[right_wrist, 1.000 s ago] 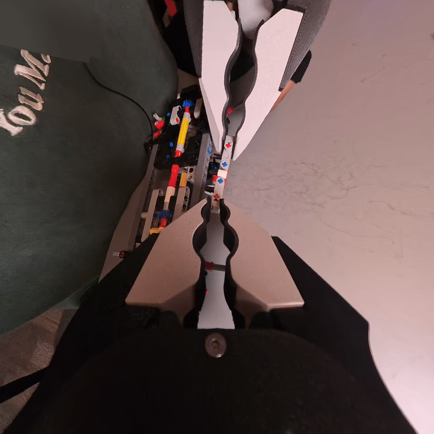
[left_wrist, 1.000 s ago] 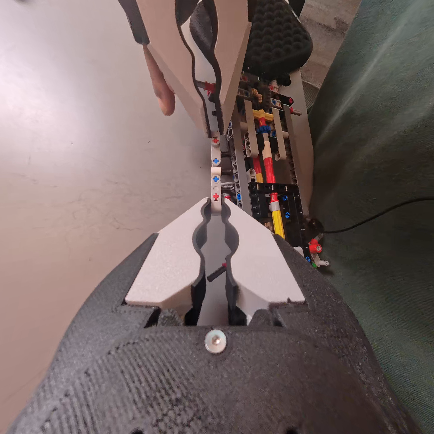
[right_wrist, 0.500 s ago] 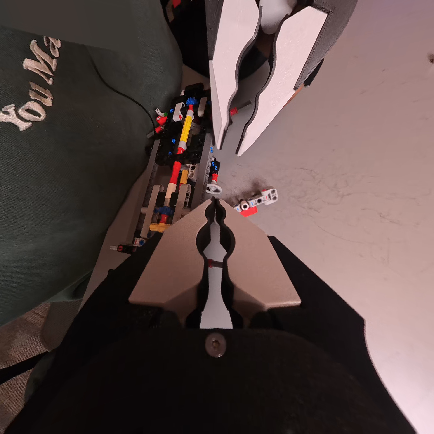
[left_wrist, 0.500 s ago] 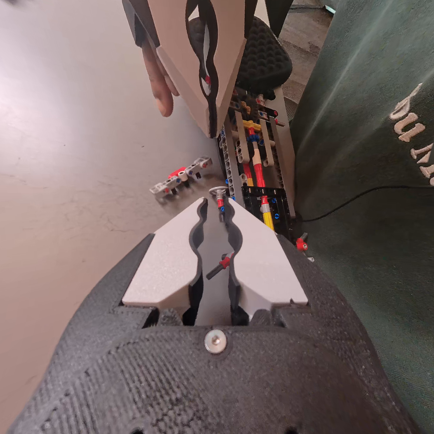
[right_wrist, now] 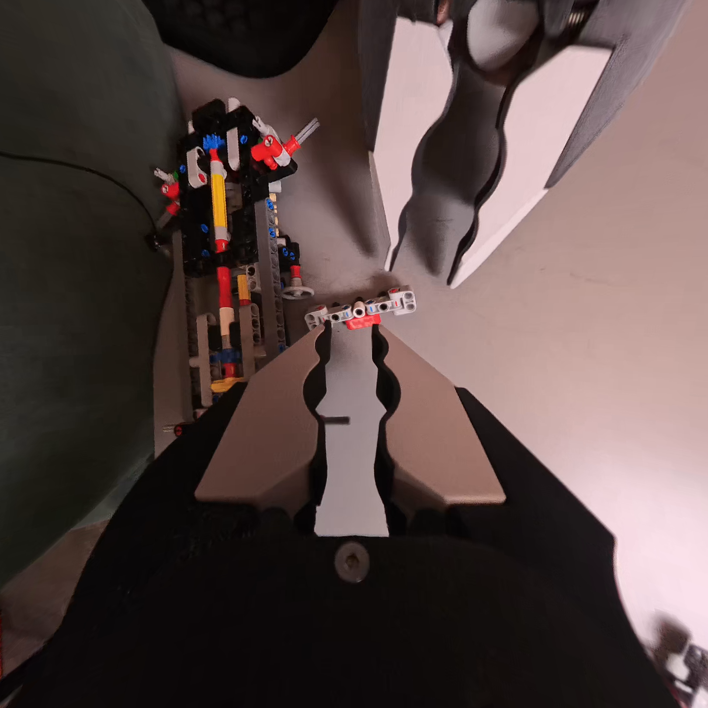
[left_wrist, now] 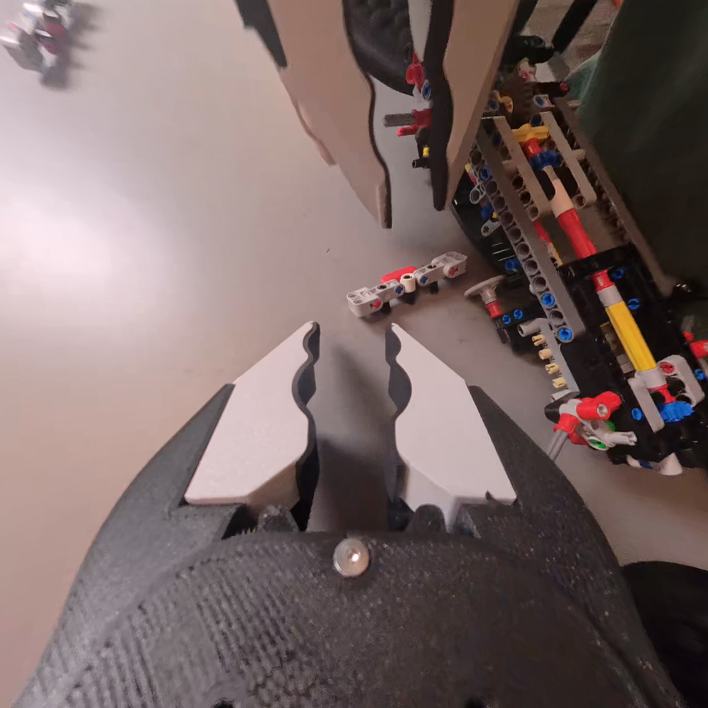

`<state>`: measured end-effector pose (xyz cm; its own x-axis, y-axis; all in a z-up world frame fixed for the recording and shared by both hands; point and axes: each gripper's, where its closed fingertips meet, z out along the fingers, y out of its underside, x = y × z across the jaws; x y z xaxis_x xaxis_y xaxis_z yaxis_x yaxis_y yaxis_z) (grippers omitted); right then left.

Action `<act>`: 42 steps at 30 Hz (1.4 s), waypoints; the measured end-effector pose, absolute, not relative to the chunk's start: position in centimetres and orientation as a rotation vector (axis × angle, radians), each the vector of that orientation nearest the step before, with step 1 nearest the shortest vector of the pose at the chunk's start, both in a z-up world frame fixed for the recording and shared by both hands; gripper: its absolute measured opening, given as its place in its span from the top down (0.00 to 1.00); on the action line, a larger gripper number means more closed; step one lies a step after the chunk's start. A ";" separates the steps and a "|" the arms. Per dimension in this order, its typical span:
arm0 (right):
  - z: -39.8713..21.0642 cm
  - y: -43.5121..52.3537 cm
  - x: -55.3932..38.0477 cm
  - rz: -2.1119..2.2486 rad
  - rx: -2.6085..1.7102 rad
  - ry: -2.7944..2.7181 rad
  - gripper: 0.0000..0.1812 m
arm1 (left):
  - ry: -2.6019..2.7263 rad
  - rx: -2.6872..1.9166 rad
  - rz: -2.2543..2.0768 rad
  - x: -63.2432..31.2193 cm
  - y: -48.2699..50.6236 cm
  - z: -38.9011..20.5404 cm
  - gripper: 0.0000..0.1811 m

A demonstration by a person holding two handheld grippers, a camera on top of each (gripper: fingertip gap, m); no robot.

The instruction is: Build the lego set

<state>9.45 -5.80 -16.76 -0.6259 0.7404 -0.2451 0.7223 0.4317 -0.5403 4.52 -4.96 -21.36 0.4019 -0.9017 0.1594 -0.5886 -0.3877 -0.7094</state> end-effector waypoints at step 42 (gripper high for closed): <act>-12.9 -4.9 7.1 1.353 -0.993 -2.008 0.97 | 0.687 -2.030 -0.961 3.6 -7.6 -14.4 0.86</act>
